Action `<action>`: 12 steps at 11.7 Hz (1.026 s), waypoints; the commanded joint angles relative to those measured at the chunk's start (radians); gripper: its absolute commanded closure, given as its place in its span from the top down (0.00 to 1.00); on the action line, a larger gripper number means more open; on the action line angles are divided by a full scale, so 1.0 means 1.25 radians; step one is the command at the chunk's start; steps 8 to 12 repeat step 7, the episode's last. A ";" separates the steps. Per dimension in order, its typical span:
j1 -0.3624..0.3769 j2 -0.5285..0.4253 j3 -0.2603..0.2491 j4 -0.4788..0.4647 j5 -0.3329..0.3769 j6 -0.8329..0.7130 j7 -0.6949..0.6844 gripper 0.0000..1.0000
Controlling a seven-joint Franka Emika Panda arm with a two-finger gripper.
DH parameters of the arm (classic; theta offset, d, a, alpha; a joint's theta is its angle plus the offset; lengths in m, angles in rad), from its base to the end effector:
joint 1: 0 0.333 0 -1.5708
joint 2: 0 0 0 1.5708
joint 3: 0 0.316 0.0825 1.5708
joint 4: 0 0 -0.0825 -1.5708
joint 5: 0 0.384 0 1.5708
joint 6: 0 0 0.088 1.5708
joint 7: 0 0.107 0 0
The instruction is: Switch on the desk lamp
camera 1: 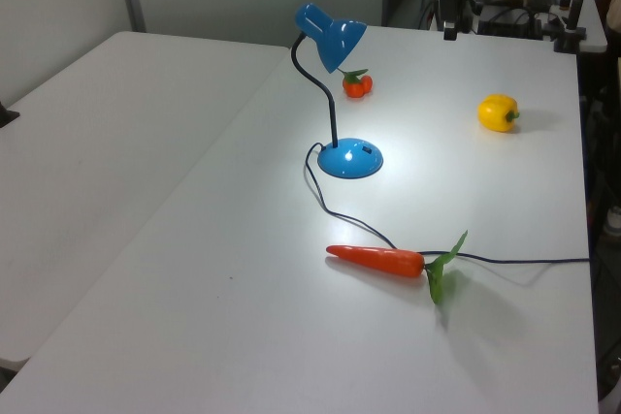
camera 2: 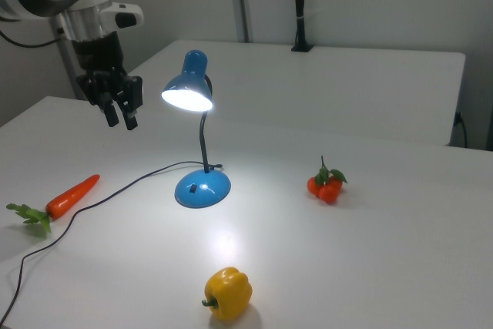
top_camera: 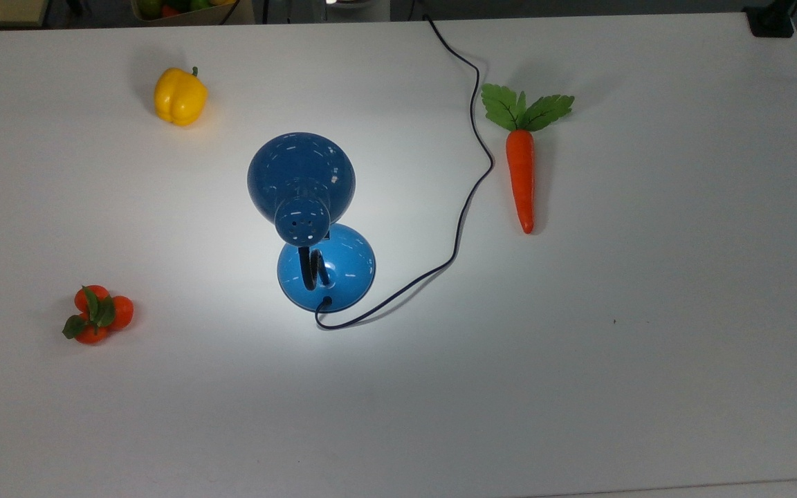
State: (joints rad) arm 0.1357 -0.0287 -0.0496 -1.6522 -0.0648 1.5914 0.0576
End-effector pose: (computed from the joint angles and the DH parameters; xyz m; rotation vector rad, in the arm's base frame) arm 0.5443 0.0398 0.6038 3.0755 0.0476 -0.0423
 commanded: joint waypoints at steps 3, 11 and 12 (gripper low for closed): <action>-0.003 -0.003 -0.004 0.038 0.010 -0.024 -0.012 1.00; -0.001 0.001 -0.004 0.041 0.010 -0.023 -0.014 1.00; -0.001 0.001 -0.004 0.041 0.010 -0.023 -0.014 1.00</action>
